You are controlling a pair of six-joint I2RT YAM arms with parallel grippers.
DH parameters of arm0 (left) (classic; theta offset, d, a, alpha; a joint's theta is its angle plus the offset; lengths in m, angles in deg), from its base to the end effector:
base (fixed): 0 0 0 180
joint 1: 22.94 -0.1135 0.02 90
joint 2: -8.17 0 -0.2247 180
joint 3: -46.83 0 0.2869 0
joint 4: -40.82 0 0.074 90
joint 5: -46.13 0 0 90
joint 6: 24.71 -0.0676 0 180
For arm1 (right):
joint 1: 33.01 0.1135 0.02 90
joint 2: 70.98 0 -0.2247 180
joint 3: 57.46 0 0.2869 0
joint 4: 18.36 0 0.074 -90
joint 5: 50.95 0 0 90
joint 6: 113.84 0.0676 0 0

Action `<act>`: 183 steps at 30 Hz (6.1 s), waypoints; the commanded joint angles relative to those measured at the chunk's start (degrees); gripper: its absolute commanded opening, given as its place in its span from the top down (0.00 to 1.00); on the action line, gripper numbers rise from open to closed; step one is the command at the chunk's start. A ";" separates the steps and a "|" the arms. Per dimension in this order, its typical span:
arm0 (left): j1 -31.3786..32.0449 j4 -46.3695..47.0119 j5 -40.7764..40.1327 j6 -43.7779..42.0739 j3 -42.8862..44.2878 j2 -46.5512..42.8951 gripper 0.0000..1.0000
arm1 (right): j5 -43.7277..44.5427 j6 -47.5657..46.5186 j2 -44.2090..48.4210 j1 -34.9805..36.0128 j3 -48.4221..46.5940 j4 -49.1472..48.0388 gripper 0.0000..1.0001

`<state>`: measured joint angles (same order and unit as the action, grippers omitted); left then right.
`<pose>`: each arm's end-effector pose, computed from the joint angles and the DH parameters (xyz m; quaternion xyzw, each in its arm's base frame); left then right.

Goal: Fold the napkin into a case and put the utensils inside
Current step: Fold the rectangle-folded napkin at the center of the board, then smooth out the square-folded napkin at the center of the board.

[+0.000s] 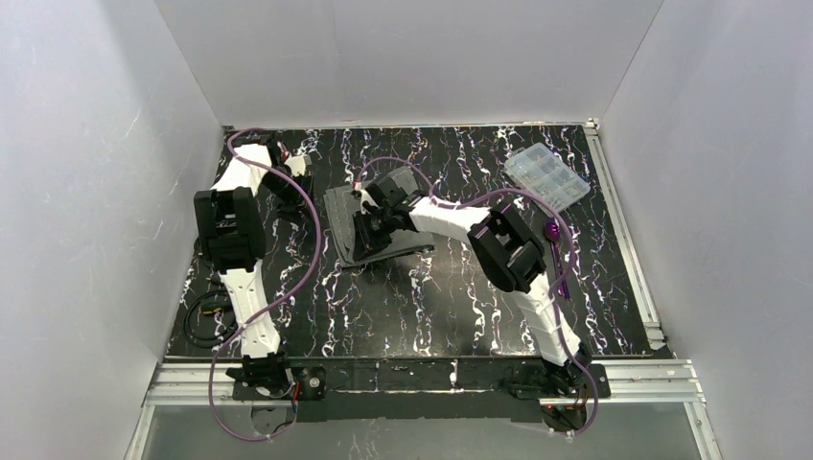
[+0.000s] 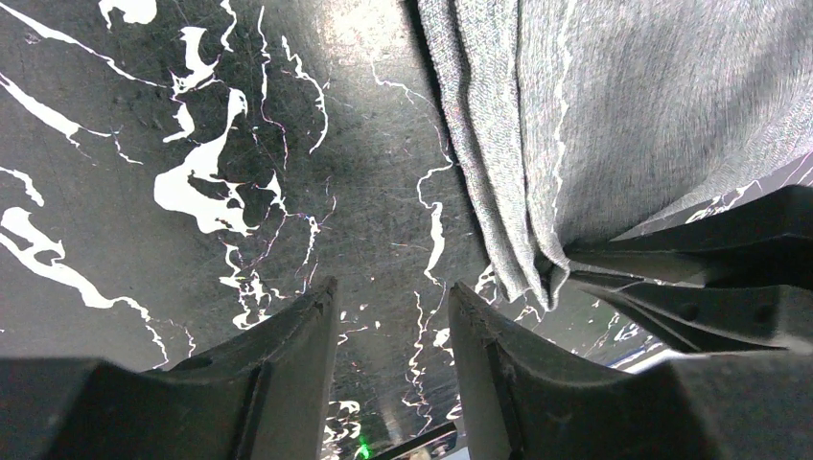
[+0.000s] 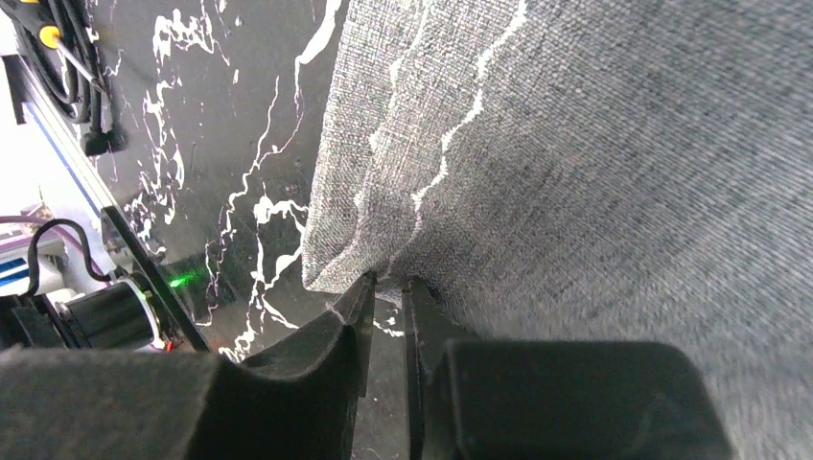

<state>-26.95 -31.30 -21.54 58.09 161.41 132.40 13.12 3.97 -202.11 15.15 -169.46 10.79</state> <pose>0.4495 0.0058 0.1161 0.0411 0.9778 -0.1853 0.0889 0.3306 0.4135 0.0881 -0.2395 0.8822 0.3788 0.1445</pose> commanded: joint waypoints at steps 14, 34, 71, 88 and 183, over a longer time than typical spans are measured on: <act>-0.38 -1.48 1.05 0.49 1.16 -0.91 0.58 | 1.63 -0.95 -0.85 3.45 -5.55 2.09 0.67; 4.22 -0.62 2.81 6.54 8.88 1.44 0.57 | -9.79 3.64 10.06 -18.87 -1.98 1.25 0.47; 10.50 7.58 -6.07 10.54 15.68 9.69 0.57 | -2.59 -1.34 14.58 -24.46 13.12 3.23 0.34; 10.43 8.43 -6.00 12.62 17.13 10.83 0.66 | -1.16 -0.93 15.28 -22.50 15.22 2.07 0.37; 9.31 23.77 -4.87 17.96 10.48 8.38 0.76 | -3.72 -0.69 17.26 -21.63 24.90 -1.16 0.41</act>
<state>-17.57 -7.06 -27.75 75.73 170.67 141.60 10.19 3.41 -186.83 -6.73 -145.48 9.92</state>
